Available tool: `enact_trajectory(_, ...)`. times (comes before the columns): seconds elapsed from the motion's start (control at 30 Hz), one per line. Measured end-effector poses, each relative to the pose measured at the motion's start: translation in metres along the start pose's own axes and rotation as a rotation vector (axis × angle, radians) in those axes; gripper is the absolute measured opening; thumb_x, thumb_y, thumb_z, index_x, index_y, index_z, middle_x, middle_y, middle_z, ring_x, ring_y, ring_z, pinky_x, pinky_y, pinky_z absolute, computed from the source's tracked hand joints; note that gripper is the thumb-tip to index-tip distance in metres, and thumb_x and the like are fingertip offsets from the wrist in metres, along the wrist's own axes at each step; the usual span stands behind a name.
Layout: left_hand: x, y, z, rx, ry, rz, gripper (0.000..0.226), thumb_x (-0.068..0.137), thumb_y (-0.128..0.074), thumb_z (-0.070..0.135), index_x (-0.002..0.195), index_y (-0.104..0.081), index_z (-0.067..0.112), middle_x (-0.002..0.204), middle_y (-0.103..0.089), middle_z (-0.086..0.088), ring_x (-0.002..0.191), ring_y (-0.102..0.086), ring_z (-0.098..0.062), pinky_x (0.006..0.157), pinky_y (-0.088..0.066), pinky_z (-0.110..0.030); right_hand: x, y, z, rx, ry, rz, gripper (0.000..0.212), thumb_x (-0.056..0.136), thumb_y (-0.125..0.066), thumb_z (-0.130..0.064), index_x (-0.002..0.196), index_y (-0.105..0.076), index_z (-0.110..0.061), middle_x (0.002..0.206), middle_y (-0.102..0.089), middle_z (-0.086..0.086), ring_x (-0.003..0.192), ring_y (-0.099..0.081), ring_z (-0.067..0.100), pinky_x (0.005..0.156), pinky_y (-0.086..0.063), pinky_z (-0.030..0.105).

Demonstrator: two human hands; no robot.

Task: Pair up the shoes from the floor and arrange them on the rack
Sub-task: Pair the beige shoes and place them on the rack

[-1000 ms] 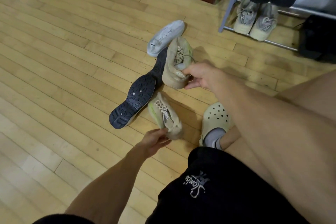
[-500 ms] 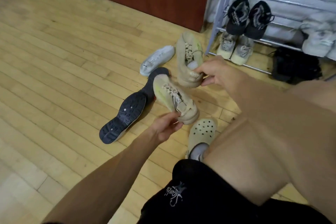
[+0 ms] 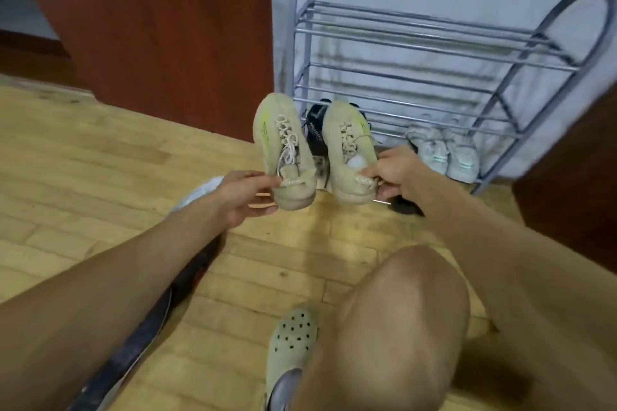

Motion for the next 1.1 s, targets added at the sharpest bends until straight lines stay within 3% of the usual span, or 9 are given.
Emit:
enact_trajectory(0.13,0.034,-0.036,0.030,0.125,-0.015,-0.016,0.025,0.080,-0.072,0.013,0.103,-0.067,0.003,0.092,-0.065,-0.010,0.078,-0.060,-0.023,0.065,-0.054,-0.033,0.024,0.036,0.004,0.073,0.010,0.031,0.028,0.077,-0.077,-0.002,0.102,-0.065,-0.001,0.086,-0.067,0.013,0.069,-0.066,0.028,0.052,-0.060,0.035)
enact_trajectory(0.17,0.042,-0.044,0.035,0.145,-0.016,-0.024,0.028,0.080,-0.073,0.013,0.106,-0.067,0.002,0.092,-0.064,-0.011,0.078,-0.060,-0.024,0.064,-0.053,-0.033,0.032,0.043,0.004,0.082,0.019,0.037,0.030,0.076,-0.078,-0.003,0.103,-0.066,-0.003,0.086,-0.068,0.012,0.070,-0.066,0.027,0.052,-0.060,0.033)
enact_trajectory(0.27,0.069,-0.068,0.055,0.176,-0.035,-0.051,0.031,0.079,-0.074,0.014,0.106,-0.068,0.001,0.091,-0.062,-0.012,0.079,-0.057,-0.026,0.061,-0.052,-0.031,0.062,0.062,0.002,0.096,0.048,0.086,0.033,0.073,-0.081,-0.010,0.104,-0.071,-0.010,0.099,-0.072,0.012,0.086,-0.070,0.030,0.069,-0.061,0.042)
enact_trajectory(0.37,0.099,-0.087,0.085,0.184,-0.065,-0.026,0.027,0.078,-0.075,0.012,0.101,-0.069,0.000,0.085,-0.063,-0.011,0.075,-0.059,-0.025,0.058,-0.053,-0.030,0.091,0.072,-0.012,0.120,0.066,0.104,0.029,0.073,-0.082,-0.012,0.099,-0.071,-0.012,0.098,-0.073,0.013,0.087,-0.071,0.031,0.074,-0.061,0.047)
enact_trajectory(0.53,0.158,-0.097,0.131,0.197,-0.092,0.076,0.030,0.072,-0.081,0.009,0.098,-0.069,0.000,0.073,-0.065,-0.007,0.060,-0.061,-0.019,0.056,-0.056,-0.029,0.150,0.078,-0.045,0.155,0.088,0.125,0.031,0.074,-0.081,-0.013,0.103,-0.071,-0.009,0.095,-0.074,0.014,0.081,-0.073,0.032,0.073,-0.061,0.046)
enact_trajectory(0.63,0.186,-0.098,0.149,0.201,-0.106,0.110,0.035,0.070,-0.083,0.009,0.100,-0.067,0.002,0.085,-0.070,-0.012,0.068,-0.066,-0.023,0.063,-0.061,-0.035,0.177,0.082,-0.061,0.195,0.112,0.152,0.034,0.075,-0.081,-0.012,0.106,-0.070,-0.006,0.096,-0.074,0.012,0.083,-0.073,0.029,0.071,-0.062,0.044)
enact_trajectory(0.77,0.222,-0.098,0.168,0.224,-0.124,0.114,0.026,0.075,-0.078,0.010,0.097,-0.065,0.002,0.091,-0.067,-0.015,0.072,-0.066,-0.026,0.062,-0.061,-0.033,0.215,0.083,-0.076,0.235,0.127,0.182,0.021,0.075,-0.082,-0.012,0.088,-0.066,-0.008,0.096,-0.073,0.014,0.082,-0.073,0.030,0.069,-0.062,0.043)
enact_trajectory(0.87,0.239,-0.096,0.180,0.307,-0.155,0.112,0.030,0.081,-0.073,0.012,0.107,-0.064,-0.002,0.093,-0.067,-0.014,0.070,-0.067,-0.023,0.057,-0.059,-0.030,0.232,0.078,-0.083,0.265,0.141,0.181,0.019,0.075,-0.081,-0.012,0.076,-0.062,-0.014,0.097,-0.073,0.014,0.082,-0.073,0.030,0.071,-0.062,0.047)
enact_trajectory(1.1,0.254,-0.087,0.175,0.309,-0.193,0.195,0.012,0.090,-0.062,0.012,0.097,-0.052,0.010,0.092,-0.060,-0.012,0.065,-0.059,-0.022,0.066,-0.056,-0.035,0.239,0.067,-0.086,0.141,0.129,0.209,0.019,0.079,-0.077,-0.018,0.069,-0.060,-0.018,0.094,-0.073,0.011,0.080,-0.074,0.027,0.070,-0.062,0.043)
Point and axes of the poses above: each hand's wrist, its own x-axis towards the middle knuckle, its own y-axis out of the back of the hand, z = x × y, the point moved 9 cm from there along x, towards the middle knuckle
